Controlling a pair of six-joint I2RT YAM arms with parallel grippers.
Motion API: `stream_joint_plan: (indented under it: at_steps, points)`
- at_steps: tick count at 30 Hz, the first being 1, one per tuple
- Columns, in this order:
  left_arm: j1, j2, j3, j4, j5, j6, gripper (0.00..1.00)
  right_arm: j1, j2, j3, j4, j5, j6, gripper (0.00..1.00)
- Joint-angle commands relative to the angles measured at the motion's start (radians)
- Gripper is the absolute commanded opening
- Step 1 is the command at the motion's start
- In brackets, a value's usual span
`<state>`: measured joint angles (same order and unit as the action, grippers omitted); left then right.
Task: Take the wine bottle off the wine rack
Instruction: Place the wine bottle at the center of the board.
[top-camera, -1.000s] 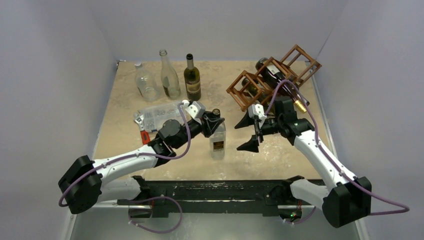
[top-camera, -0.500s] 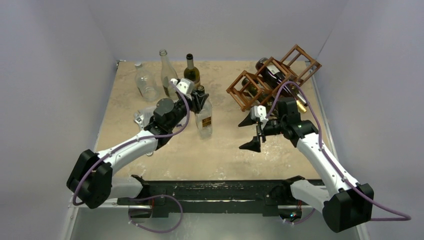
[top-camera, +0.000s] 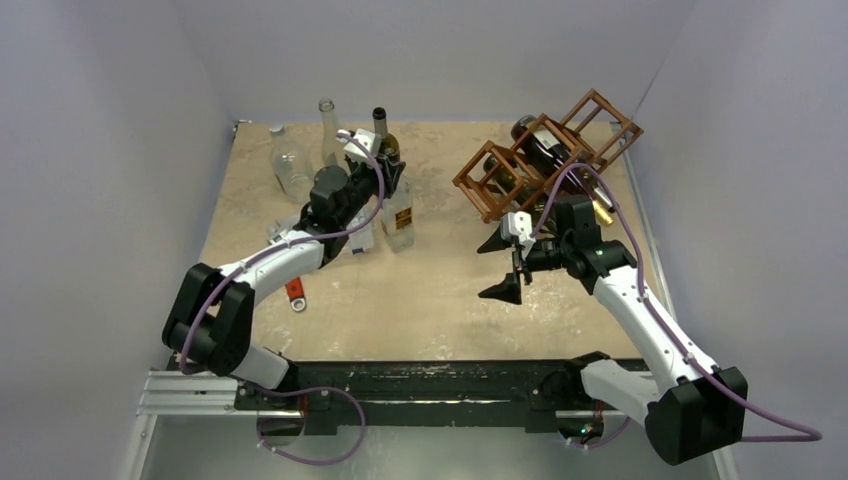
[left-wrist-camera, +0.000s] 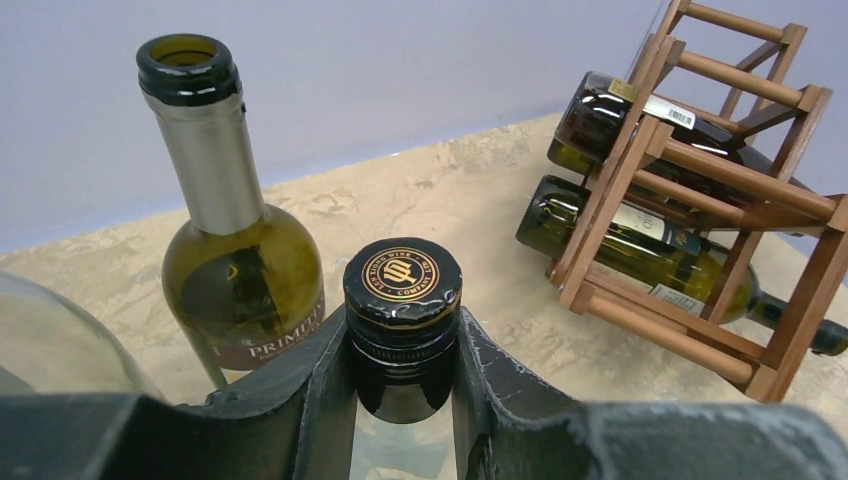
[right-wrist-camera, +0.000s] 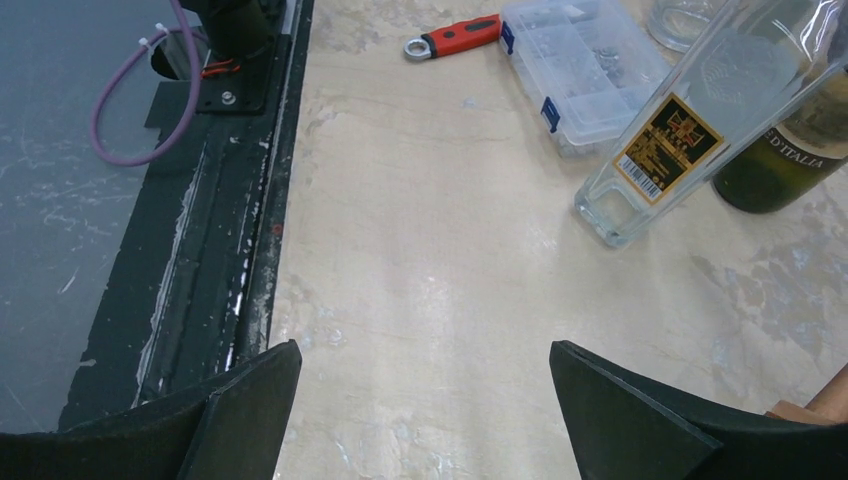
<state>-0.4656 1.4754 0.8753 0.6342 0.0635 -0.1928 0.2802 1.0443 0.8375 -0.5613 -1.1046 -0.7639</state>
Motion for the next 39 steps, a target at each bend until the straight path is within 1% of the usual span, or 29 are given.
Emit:
stream_joint_plan:
  at_steps: [1,2,3,5,9,12,15,20,24,28,29,31,32,35,37,39]
  points:
    - [0.014,0.0,0.106,0.217,0.04,0.024,0.0,-0.004,-0.004,0.032,-0.002,0.02,-0.021,0.99]
    - [0.015,0.008,0.11,0.217,0.04,0.03,0.0,-0.004,-0.002,0.032,-0.003,0.021,-0.023,0.99]
    - [0.016,0.014,0.109,0.218,0.037,0.036,0.06,-0.004,0.0,0.032,-0.004,0.022,-0.022,0.99]
    - [0.017,0.021,0.104,0.219,0.021,0.05,0.14,-0.005,0.003,0.034,-0.006,0.025,-0.023,0.99]
    - [0.021,0.016,0.081,0.229,0.017,0.074,0.42,-0.005,0.008,0.034,-0.007,0.029,-0.025,0.99]
    - [0.021,-0.002,0.066,0.222,0.031,0.082,0.58,-0.004,0.011,0.035,-0.007,0.031,-0.026,0.99]
    - [0.021,-0.029,0.056,0.203,0.038,0.082,0.69,-0.006,0.012,0.035,-0.009,0.032,-0.026,0.99]
    - [0.021,-0.098,0.047,0.131,0.035,0.08,0.79,-0.017,0.007,0.039,-0.026,0.03,-0.041,0.99]
    - [0.021,-0.18,0.062,0.021,0.029,0.063,0.84,-0.023,0.006,0.046,-0.051,0.019,-0.064,0.99]
    - [0.022,-0.257,0.113,-0.168,0.049,0.029,0.88,-0.029,0.007,0.05,-0.068,0.012,-0.078,0.99]
    - [0.022,-0.275,0.126,-0.222,0.054,0.018,0.91,-0.031,0.006,0.053,-0.074,0.012,-0.083,0.99]
    - [0.022,-0.313,0.165,-0.337,0.058,-0.025,0.98,-0.041,0.005,0.057,-0.086,0.012,-0.094,0.99]
    - [0.023,-0.328,0.186,-0.399,0.065,-0.046,1.0,-0.047,0.003,0.061,-0.095,0.009,-0.098,0.99]
    - [0.027,-0.374,0.256,-0.574,0.101,-0.126,1.0,-0.075,-0.007,0.069,-0.115,-0.002,-0.113,0.99]
    - [0.028,-0.41,0.294,-0.673,0.155,-0.177,1.0,-0.099,-0.018,0.074,-0.122,-0.009,-0.117,0.99]
    - [0.028,-0.448,0.316,-0.723,0.2,-0.236,1.0,-0.121,-0.028,0.077,-0.128,-0.021,-0.118,0.99]
